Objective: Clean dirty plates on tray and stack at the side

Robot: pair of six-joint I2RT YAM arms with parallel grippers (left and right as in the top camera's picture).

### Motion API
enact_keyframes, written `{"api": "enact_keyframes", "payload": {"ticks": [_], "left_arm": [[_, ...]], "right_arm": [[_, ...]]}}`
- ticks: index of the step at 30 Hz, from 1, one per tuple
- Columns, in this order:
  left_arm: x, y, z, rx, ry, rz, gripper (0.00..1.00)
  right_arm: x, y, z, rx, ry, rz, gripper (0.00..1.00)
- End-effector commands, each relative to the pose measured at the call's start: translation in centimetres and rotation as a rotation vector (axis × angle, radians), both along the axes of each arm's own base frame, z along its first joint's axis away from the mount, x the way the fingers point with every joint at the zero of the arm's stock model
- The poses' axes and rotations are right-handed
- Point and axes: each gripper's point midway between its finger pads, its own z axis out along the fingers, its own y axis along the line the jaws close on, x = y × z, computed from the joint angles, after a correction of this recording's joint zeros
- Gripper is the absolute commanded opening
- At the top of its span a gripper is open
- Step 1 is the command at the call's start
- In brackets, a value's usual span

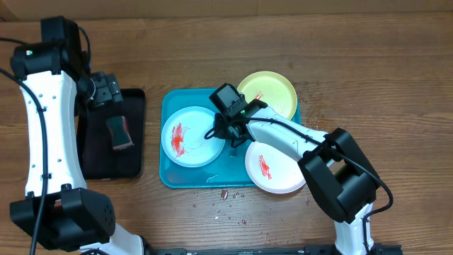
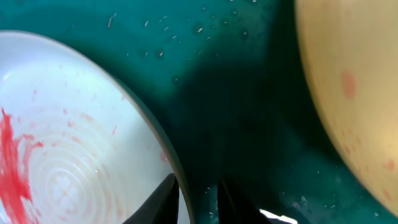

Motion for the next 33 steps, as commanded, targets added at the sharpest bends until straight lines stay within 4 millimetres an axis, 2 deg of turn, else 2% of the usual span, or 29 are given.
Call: {"api": "enact_keyframes", "payload": {"ticks": [1,5,8,12,16,17,20,24,27,31,33], "left_arm": [[-0.7,-0.5,-1.6,-0.031,0.021,0.021,0.92],[-0.8,-1.0,-4.4,-0.064,0.045,0.017,0.93],[-1.0,-1.1,-6.5,-0.067,0.059,0.016,0.96],[-1.0,-1.1,-9.6,-0.066,0.057,0.015,0.94],[-1.2,-0.8,-11.9,-0.043,0.060,-0.005,0.77],[-1.2,-0.1,-12.8,-0.001,0.054,0.002,0.73],[-0.5,0.5,-13.5,0.030,0.016,0.007,0.72],[0.7,1.7,-14.2,0.099,-0.048,0.021,0.62],[1.0,1.7,-14.6,0.104,-0.067,0.014,0.58],[1.1,1.7,-15.5,0.109,-0.083,0.008,0.39],[1.0,1.7,-16.1,0.110,-0.092,0.008,0.25]], "right_arm": [[0.3,0.1,-0.8,0.007,0.024,-0.046,0.18],[0.3,0.1,-0.8,0.011,0.030,-0.066,0.11],[0.2,0.1,-0.9,0.008,0.033,-0.066,0.10],[0.1,0.0,-0.9,0.005,0.037,-0.066,0.10],[0.2,0.0,-0.9,0.008,0.035,-0.066,0.10],[0.2,0.0,-0.9,0.008,0.035,-0.066,0.10],[0.2,0.0,-0.9,0.008,0.034,-0.066,0.10],[0.2,0.0,-0.9,0.007,0.034,-0.066,0.10],[0.2,0.0,-0.9,0.007,0.034,-0.066,0.10],[0.2,0.0,-0.9,0.008,0.033,-0.066,0.10],[0.2,0.0,-0.9,0.007,0.034,-0.066,0.10]]}}
